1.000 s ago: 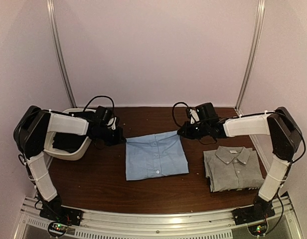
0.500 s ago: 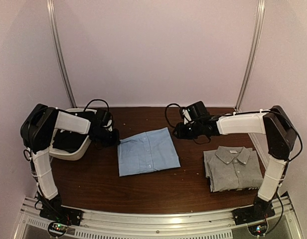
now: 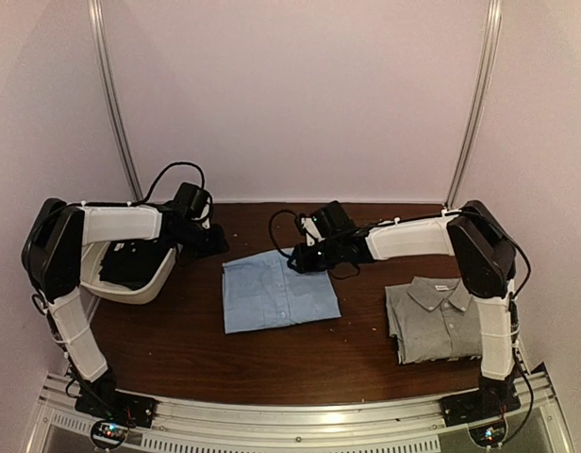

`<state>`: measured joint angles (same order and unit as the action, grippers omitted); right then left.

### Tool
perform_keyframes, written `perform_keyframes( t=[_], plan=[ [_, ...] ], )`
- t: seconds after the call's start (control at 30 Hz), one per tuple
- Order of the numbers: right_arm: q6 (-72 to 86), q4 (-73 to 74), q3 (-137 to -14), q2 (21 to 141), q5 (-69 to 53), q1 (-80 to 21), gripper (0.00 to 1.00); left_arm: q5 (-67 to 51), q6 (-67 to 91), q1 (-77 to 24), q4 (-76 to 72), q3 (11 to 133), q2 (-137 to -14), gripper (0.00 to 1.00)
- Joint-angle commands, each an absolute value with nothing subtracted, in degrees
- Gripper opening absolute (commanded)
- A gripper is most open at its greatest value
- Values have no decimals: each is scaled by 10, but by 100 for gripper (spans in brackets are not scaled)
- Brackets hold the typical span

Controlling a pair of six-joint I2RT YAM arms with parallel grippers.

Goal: Fold and stack the long sleeve shirts
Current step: Smooth out the square-folded shirt at the center of the board.

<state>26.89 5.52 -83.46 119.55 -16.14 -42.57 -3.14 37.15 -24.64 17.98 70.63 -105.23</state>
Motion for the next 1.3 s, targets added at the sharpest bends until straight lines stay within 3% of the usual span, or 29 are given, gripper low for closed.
perform_keyframes(
  t=[0.0, 0.3, 0.6, 0.83, 1.27],
  plan=[
    [248, 50, -900, 1237, -174, -426, 28, -17, 361, -286, 198, 719, -1022, 45],
    [272, 100, -1053, 1377, -164, -410, 25, -32, 370, -334, 196, 748, -1078, 43],
    [305, 114, -1081, 1418, -187, -398, 28, -9, 353, -324, 209, 824, -1169, 40],
    [273, 146, -1071, 1370, -174, -394, 36, 40, 355, -288, 222, 840, -1220, 36],
    [358, 53, -996, 1382, -228, -322, 31, 35, 347, -267, 216, 838, -1253, 35]
  ],
)
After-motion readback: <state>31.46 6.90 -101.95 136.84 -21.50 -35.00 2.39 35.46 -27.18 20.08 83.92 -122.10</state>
